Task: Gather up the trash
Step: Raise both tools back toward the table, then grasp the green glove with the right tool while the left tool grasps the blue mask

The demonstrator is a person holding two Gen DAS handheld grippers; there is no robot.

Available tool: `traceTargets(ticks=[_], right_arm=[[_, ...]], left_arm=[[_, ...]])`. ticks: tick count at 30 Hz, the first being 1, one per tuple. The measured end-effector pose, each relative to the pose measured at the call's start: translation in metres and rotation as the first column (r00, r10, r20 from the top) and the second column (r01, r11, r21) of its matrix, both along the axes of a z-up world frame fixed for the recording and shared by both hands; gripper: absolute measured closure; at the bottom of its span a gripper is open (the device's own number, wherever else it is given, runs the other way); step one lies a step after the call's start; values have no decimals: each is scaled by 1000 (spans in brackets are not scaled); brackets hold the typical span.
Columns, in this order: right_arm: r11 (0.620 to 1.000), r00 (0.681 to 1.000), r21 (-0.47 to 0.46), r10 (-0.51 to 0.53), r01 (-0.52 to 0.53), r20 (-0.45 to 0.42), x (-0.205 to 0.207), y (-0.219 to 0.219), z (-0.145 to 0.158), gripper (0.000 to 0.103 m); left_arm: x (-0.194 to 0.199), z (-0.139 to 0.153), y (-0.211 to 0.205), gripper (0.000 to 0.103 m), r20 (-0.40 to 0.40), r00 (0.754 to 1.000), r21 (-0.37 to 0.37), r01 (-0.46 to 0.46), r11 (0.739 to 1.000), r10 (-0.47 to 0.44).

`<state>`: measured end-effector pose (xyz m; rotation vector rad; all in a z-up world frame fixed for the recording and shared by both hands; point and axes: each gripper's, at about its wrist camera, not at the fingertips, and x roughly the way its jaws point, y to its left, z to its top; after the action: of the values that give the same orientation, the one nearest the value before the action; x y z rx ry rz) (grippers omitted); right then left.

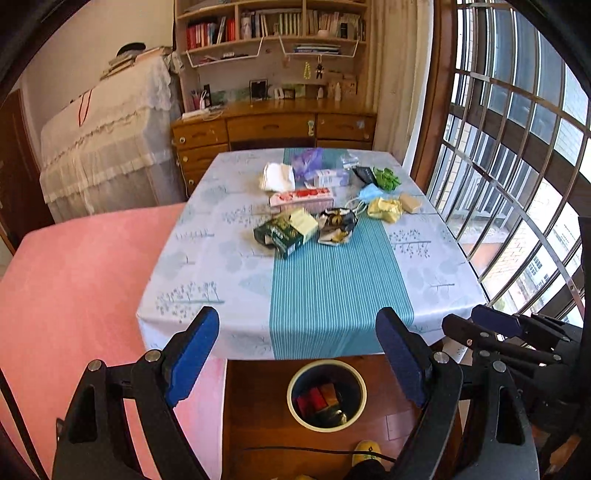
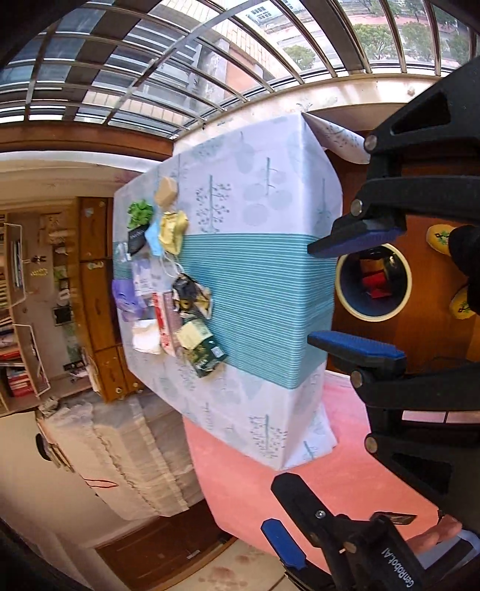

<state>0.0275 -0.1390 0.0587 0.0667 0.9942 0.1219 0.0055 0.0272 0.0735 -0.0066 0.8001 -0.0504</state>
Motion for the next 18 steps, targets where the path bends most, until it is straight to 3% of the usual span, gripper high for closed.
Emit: traceTargets(ticks=[9,18], right_arm=[[1000,999,-12,9,-8,48,33,-8,16,62],[999,998,20,39,-40,52,121,-56,3,62]], left_arm=[[32,9,5,18,-10,1000,-14,8,1000,-8],[117,-6,-26,18,-71,997,2,-32,999,32]])
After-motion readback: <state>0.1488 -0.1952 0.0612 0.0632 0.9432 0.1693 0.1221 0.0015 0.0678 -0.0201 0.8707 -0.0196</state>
